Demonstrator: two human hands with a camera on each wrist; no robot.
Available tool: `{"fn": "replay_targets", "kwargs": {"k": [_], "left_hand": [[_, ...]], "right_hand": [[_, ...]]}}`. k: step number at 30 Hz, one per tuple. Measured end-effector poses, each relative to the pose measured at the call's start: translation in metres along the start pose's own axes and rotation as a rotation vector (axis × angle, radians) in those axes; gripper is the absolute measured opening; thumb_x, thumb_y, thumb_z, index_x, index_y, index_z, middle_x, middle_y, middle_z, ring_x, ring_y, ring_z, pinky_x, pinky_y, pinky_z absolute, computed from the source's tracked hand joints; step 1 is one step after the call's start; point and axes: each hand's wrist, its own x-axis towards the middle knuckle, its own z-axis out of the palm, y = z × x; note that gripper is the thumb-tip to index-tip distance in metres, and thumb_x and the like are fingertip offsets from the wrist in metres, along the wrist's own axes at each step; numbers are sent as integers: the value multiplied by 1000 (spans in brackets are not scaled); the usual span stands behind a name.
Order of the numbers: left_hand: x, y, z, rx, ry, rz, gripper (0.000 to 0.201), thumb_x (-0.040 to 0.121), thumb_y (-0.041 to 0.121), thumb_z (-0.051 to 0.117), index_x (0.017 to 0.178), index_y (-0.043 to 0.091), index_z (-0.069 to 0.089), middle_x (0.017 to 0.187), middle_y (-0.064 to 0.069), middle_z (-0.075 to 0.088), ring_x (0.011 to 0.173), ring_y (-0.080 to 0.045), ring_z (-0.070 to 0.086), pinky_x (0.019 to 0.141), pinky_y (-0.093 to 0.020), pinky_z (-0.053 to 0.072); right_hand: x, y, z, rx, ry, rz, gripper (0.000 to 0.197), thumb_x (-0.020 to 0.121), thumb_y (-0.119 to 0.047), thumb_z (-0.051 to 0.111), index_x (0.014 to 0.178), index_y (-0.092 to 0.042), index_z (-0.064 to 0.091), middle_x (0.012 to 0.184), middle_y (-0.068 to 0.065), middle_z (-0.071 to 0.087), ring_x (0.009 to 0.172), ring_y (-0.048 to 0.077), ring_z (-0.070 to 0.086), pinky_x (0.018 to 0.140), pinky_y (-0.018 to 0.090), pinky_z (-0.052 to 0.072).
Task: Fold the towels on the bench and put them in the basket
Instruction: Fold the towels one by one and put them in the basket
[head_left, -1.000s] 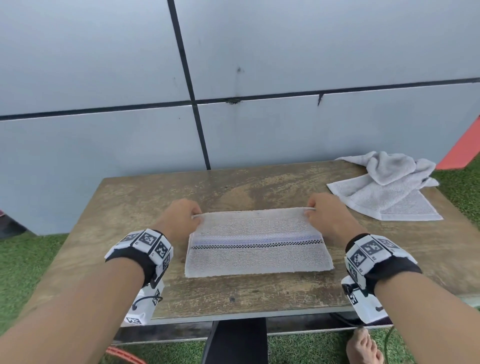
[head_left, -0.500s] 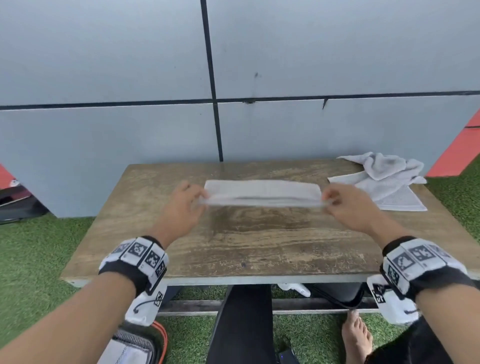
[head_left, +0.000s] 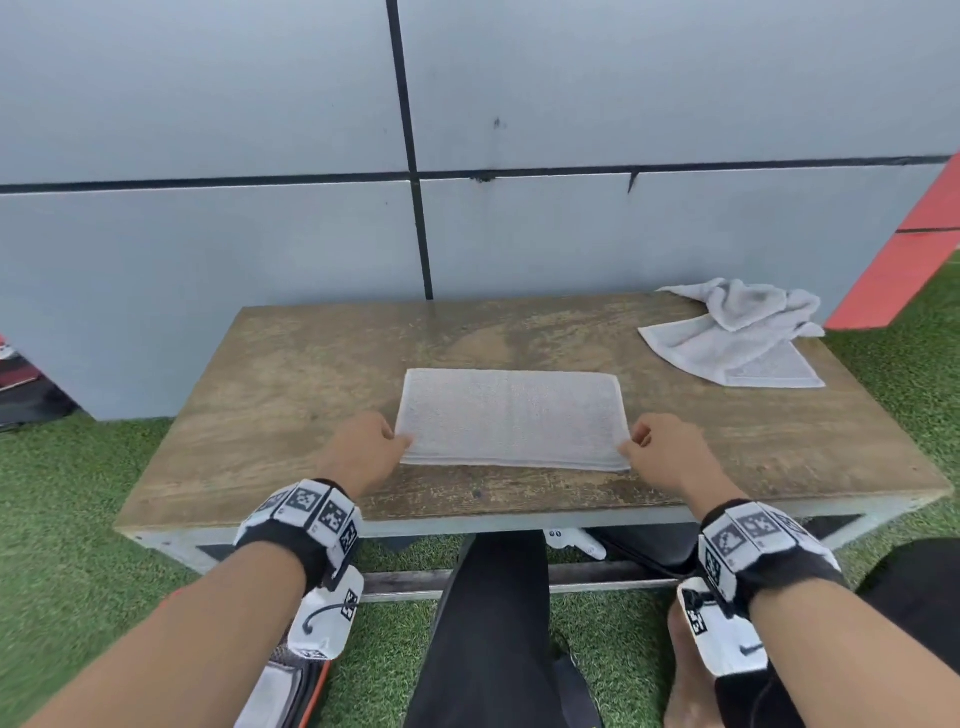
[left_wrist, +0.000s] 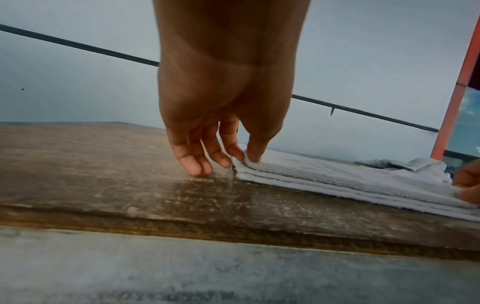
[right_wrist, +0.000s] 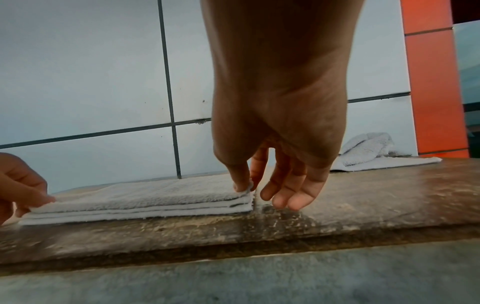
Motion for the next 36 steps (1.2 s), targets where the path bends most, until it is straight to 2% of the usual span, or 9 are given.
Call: {"fn": "replay_targets", "kwargs": {"k": [8,11,13,15,19,23,26,30,36], "left_hand": [[1,-4,-4,-88,44,-38,53,94,29,62,47,22,38,40,6,34,33,-10,29,47,-21,34],[3,-10,0,-85,16,-68,55,93,30,64,48,22,33,43,4,29,37,-14,26,50,-24,29],[3,-11,2,-73,12,-100,50,91,30,64,52,22,35,47,4,33,41,-15,30,51,-24,29],[2,-4,3,-66,77,-108,31,91,31,63,69,17,46,66,3,50,58,-16,47,57,-27,39],[5,24,14,76,221,75,29,94,32,57,113,12,51,118,-6,49,108,-20,42,93,-32,40],[22,67,42,108,155,334,48,101,35,48,141,10,41,145,-9,42,133,-22,41,111,-36,36],[32,83,70,178,-34,337,60,107,41,28,157,11,17,167,-8,12,154,-25,10,125,-45,13],[39,75,90,293,-17,306,59,107,43,13,161,23,0,169,3,-8,155,-16,-11,125,-42,-6],[47,58,90,278,17,324,64,101,60,15,160,37,1,168,7,-7,155,-14,-11,125,-43,-5]], "right_hand": [[-1,0,-15,56,-117,0,37,90,-23,64,61,-16,42,55,0,41,48,16,35,54,26,35],[0,3,-13,17,-165,48,41,90,-29,68,61,-15,42,58,2,43,52,18,39,56,27,36],[0,2,-12,-26,-163,74,32,88,-33,68,69,-14,49,67,2,53,59,18,49,61,29,43],[-3,-3,-10,-61,-74,100,27,85,-33,65,99,-14,52,95,6,60,88,24,58,77,38,49],[-2,-27,4,-167,243,-131,44,84,-21,56,126,-11,45,128,14,46,119,32,39,96,45,40],[13,-70,34,-259,97,-337,56,94,-23,49,146,-11,34,154,12,29,142,30,26,115,46,31],[22,-95,63,-228,-42,-374,63,102,-25,36,159,-13,13,168,7,5,155,26,4,125,49,11],[28,-85,90,-273,-132,-360,62,105,-38,17,160,-31,-11,167,-8,-18,153,14,-19,125,46,-8],[41,-60,82,-299,-59,-343,63,103,-58,11,159,-38,-8,167,-9,-19,153,15,-20,124,45,-10]]}}
